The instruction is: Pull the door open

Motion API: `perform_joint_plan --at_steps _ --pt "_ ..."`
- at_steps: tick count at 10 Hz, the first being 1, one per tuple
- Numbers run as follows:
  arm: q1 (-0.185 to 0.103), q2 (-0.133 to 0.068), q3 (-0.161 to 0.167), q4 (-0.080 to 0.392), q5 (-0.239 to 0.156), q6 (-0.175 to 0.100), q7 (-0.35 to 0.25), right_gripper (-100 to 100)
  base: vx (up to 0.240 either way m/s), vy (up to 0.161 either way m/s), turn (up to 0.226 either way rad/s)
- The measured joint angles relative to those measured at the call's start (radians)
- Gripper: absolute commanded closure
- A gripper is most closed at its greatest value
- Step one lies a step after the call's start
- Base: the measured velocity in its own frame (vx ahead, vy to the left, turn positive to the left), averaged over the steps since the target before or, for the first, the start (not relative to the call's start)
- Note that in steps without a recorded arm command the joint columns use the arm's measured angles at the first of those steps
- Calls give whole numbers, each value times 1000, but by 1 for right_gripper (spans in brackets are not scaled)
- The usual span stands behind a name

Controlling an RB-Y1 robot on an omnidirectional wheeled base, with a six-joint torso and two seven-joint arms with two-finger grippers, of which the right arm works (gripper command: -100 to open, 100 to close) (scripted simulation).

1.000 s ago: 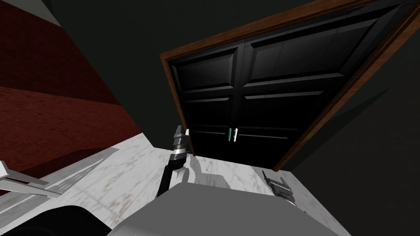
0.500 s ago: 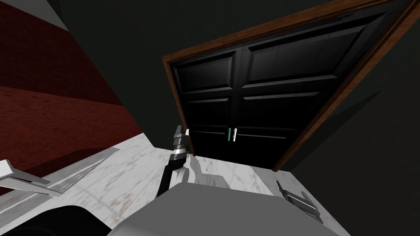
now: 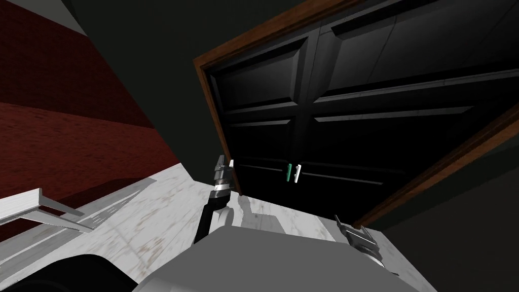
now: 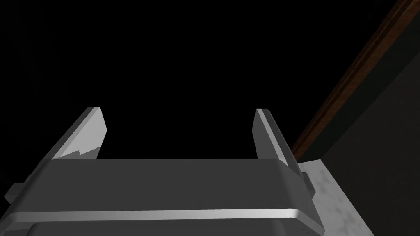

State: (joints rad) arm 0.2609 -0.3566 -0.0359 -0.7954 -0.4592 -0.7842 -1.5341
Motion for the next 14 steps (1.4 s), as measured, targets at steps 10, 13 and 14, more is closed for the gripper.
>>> perform_joint_plan --at_steps 10,13,14 --pt "-150 58 73 -36 32 -12 -17 -100 184 5 114" --pt "-152 60 75 -36 32 -12 -18 100 -23 1 2" --pt "-152 61 76 -36 33 -10 -18 100 -19 0 3"
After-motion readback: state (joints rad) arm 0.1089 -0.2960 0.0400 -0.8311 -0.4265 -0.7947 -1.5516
